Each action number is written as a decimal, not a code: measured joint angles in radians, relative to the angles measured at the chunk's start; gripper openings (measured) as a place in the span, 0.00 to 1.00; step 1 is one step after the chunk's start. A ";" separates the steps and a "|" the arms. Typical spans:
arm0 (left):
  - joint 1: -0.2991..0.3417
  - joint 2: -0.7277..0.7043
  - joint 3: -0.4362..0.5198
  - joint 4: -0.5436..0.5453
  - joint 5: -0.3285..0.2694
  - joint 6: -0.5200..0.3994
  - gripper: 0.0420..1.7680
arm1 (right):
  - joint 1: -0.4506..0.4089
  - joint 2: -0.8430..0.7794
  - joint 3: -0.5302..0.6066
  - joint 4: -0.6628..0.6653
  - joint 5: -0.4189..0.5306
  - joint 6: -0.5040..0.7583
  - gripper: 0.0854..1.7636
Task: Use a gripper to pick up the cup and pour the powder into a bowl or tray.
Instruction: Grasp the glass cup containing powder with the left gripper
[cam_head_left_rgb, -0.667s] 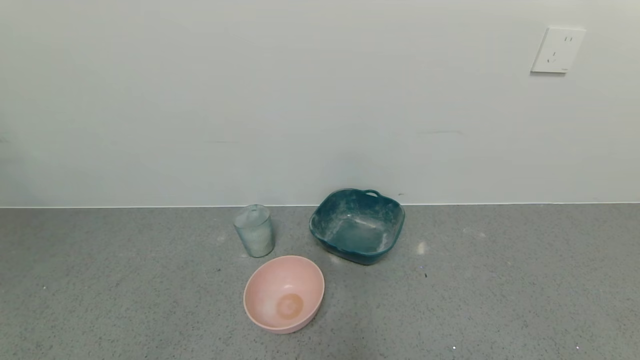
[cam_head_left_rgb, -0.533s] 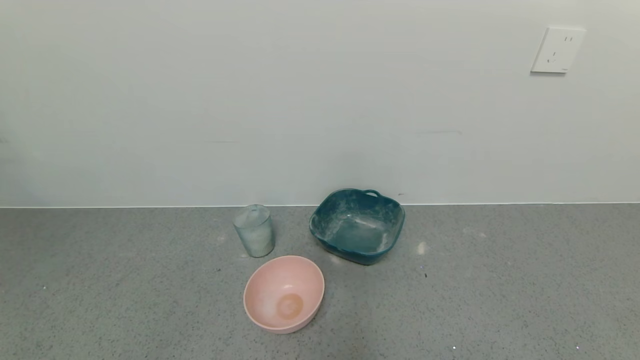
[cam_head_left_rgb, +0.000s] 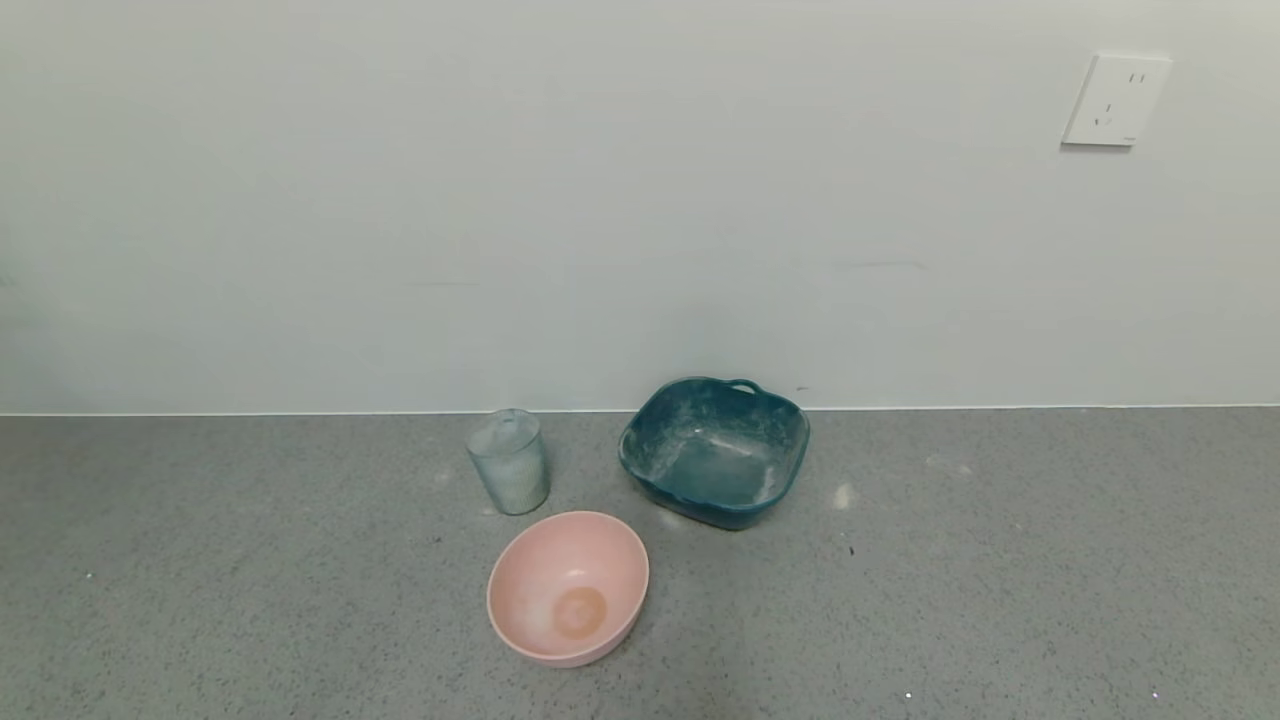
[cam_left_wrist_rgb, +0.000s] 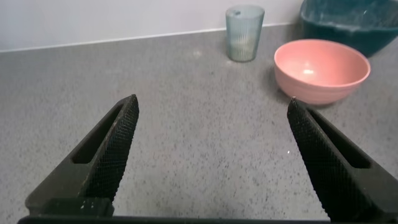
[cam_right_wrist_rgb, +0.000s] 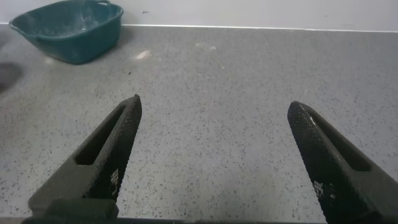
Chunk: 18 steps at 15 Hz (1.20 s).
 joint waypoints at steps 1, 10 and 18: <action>0.000 0.007 -0.029 0.005 -0.002 0.000 0.97 | 0.000 0.000 0.000 0.000 0.000 0.000 0.97; -0.079 0.445 -0.380 0.036 -0.004 0.019 0.97 | 0.000 0.000 0.000 0.000 0.000 0.000 0.97; -0.026 1.028 -0.576 -0.166 -0.157 0.074 0.97 | 0.000 0.000 0.000 0.000 0.000 0.000 0.97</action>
